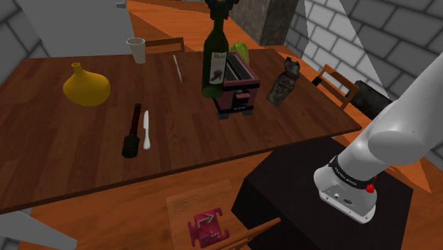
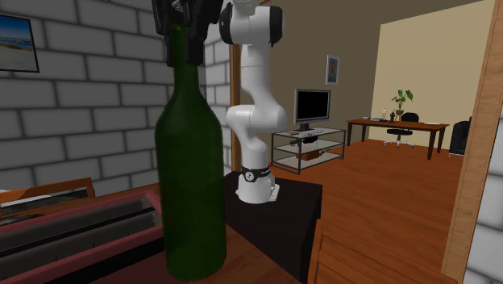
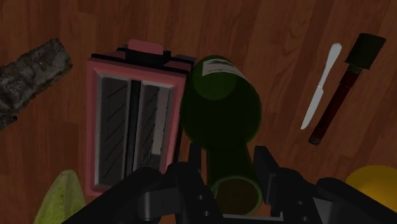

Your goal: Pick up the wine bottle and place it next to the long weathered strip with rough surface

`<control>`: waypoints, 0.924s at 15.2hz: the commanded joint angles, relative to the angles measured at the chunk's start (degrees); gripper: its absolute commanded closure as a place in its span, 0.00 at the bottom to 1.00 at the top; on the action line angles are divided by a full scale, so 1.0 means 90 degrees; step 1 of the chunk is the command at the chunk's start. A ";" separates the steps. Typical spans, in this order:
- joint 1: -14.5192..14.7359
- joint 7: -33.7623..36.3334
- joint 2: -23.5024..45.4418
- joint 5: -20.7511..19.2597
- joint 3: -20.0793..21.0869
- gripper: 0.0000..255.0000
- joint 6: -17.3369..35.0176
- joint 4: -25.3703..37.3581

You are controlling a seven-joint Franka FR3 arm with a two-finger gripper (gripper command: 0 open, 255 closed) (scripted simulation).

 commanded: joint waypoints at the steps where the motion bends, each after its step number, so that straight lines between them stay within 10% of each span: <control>1: -0.0142 -0.0278 -0.0341 0.0123 -0.0126 1.00 -0.0087 -0.0230; 14: -0.0796 -0.1962 -0.1751 0.0421 -0.1139 1.00 -0.1261 -0.0405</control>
